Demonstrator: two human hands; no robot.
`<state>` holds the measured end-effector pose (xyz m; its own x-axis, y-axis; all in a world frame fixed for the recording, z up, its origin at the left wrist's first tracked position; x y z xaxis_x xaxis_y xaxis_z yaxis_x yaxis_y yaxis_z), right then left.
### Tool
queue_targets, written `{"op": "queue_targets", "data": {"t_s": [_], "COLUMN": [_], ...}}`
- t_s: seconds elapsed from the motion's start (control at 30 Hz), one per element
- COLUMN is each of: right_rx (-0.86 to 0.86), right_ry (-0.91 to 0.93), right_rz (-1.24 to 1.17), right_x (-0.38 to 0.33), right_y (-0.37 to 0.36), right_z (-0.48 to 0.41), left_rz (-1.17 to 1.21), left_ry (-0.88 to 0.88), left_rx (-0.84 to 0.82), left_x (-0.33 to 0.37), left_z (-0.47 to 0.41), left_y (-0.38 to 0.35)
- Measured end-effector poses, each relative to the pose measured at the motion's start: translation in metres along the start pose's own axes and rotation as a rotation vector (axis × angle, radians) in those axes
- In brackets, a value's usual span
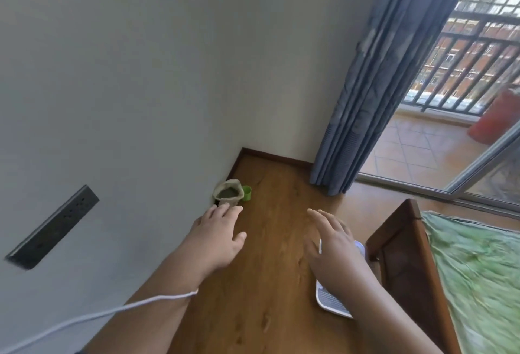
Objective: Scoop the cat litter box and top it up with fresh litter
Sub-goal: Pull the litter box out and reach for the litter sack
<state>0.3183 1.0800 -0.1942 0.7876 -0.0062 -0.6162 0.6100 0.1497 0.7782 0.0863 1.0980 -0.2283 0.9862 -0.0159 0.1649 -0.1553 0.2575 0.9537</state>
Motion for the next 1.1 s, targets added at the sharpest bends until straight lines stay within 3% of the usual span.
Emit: {"op": "queue_targets", "data": {"t_s": [0.67, 1.1], "right_rx": [-0.164, -0.222], "right_ry": [0.073, 0.019], "right_rz": [0.017, 0.010], "right_x": [0.051, 0.043], "right_y": [0.041, 0.036], "right_z": [-0.341, -0.474], "left_rz": [0.040, 0.091], "left_ry": [0.059, 0.125], "left_rx": [0.067, -0.025], "left_x": [0.026, -0.012], "left_z": [-0.298, -0.434], "left_y": [0.060, 0.060]}}
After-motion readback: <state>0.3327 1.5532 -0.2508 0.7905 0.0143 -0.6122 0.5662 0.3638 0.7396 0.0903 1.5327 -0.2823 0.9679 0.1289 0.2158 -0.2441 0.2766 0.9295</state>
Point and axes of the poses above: each hand's wrist, its own z-axis away from the middle knuckle, its own y-axis out of the back of the hand, x = y × z, the point moved 9 cm from there along -z, towards the middle knuckle, and after that the axes turned 7 degrees about -z, right-handed, at the moved point
